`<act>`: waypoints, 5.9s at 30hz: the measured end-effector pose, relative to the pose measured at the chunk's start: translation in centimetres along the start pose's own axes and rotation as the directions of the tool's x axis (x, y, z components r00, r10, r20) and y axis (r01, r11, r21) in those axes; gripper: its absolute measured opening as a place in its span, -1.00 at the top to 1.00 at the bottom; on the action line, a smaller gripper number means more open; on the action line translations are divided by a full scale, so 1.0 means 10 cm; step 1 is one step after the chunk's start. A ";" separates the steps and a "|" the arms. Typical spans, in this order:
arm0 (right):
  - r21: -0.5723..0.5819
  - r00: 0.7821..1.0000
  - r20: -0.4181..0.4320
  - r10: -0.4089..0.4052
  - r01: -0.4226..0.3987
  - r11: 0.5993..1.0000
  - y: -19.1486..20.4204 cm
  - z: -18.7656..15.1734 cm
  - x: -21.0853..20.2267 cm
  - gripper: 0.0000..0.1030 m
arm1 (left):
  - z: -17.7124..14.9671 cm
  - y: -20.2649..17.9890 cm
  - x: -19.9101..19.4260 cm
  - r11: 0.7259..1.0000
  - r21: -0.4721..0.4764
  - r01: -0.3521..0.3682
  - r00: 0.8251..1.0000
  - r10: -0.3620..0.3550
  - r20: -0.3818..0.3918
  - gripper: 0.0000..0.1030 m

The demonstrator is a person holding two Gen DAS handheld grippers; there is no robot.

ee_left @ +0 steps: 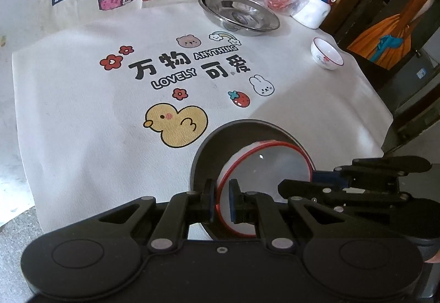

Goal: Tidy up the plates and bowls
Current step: 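Lower the white bowl into the steel bowl and open both grippers, then move both grippers to the smaller red-rimmed white bowl by the bottle, then close both grippers on the rim of the smaller white bowl, then lift the smaller white bowl with both grippers and carry it to the stack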

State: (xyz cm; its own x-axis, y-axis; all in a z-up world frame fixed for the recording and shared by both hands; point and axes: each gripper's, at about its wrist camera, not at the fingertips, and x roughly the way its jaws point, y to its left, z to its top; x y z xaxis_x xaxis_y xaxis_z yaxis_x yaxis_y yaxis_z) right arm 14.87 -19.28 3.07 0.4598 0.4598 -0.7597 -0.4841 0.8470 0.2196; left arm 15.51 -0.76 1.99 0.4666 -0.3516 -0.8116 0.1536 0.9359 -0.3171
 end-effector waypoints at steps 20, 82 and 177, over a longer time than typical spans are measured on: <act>-0.003 0.997 0.078 0.008 -0.008 1.000 0.01 0.04 -0.10 0.42 | 0.03 0.04 0.04 1.000 -0.017 0.026 1.000 -0.027 -0.016 0.71; 0.474 0.816 0.391 -0.426 0.218 0.853 -2.44 -0.20 -0.53 -1.00 | 1.72 -1.28 1.02 0.983 0.171 -0.070 0.988 0.044 0.151 -0.98; 0.295 0.860 0.440 -0.259 0.134 0.946 -0.79 0.20 -0.58 0.65 | 1.35 -1.11 0.08 0.986 0.135 0.096 0.962 -0.127 0.241 0.80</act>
State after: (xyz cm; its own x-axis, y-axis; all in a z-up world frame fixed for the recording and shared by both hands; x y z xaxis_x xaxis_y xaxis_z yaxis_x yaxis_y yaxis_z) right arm 17.53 -28.14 6.92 0.8485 0.2931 -0.4407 -0.1769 0.9418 0.2859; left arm 25.90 -11.07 11.49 0.6394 -0.4511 -0.6226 0.3138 0.8924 -0.3244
